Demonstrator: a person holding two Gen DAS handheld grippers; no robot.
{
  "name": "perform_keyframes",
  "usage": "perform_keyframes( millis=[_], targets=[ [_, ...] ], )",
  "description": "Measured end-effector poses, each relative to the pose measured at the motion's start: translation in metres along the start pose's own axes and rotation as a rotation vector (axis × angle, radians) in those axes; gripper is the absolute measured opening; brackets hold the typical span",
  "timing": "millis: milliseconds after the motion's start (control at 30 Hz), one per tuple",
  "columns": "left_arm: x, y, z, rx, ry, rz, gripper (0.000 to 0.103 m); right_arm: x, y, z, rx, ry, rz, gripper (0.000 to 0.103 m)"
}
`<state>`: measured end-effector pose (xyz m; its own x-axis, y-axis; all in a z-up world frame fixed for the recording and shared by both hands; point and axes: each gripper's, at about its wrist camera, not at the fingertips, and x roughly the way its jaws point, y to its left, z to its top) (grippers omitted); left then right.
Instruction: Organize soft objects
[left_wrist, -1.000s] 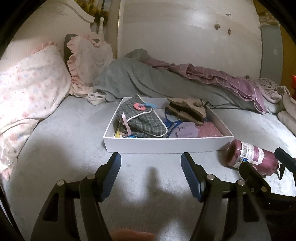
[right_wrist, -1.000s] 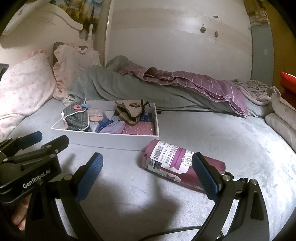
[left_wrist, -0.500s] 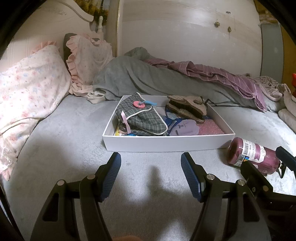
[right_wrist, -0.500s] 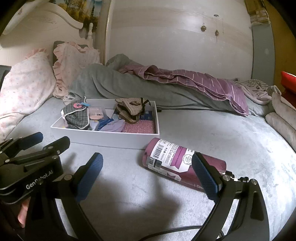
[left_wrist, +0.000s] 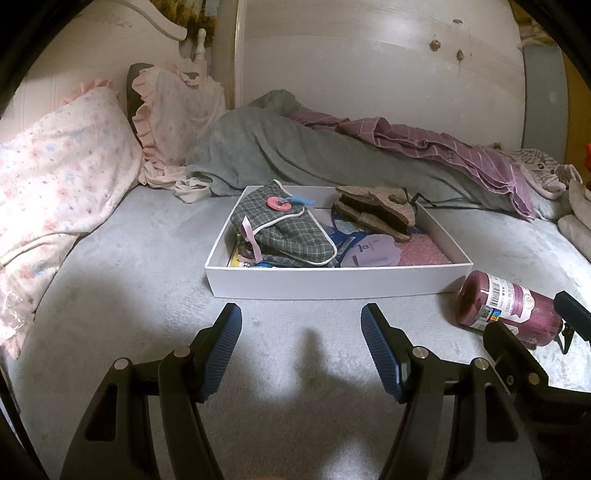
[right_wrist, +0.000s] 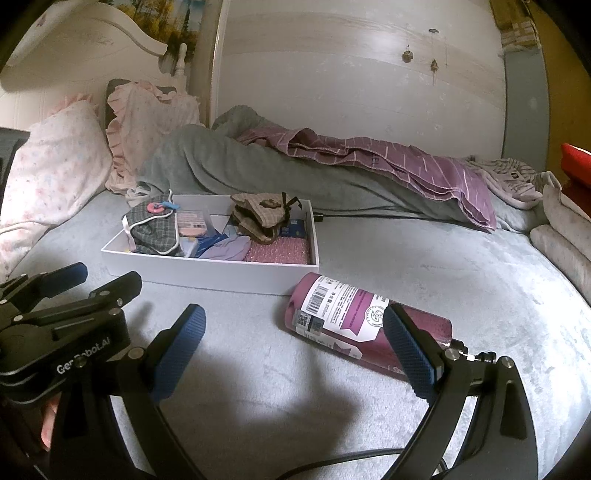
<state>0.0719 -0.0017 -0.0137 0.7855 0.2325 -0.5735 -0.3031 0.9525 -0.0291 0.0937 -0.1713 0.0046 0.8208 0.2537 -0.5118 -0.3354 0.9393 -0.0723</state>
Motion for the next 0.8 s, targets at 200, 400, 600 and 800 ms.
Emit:
perform_keyframes(
  millis=[200,400,600,800],
  targets=[
    [-0.0002,0.0,0.0001,0.0,-0.001,0.001,0.067,0.0014,-0.0001,-0.0015,0.0,0.006,0.002,0.097],
    [0.0001,0.0004,-0.0009,0.0,-0.004,0.007,0.067,0.0018,-0.0001,-0.0019,-0.001,0.007,0.003,0.097],
    [0.0003,0.0008,-0.0009,-0.001,-0.002,0.002,0.068,0.0036,-0.0005,-0.0028,-0.002,0.01,0.005,0.097],
    [0.0055,0.0017,-0.0006,-0.006,0.044,-0.022,0.067,0.0061,-0.0011,-0.0041,-0.006,0.019,0.008,0.097]
  ],
)
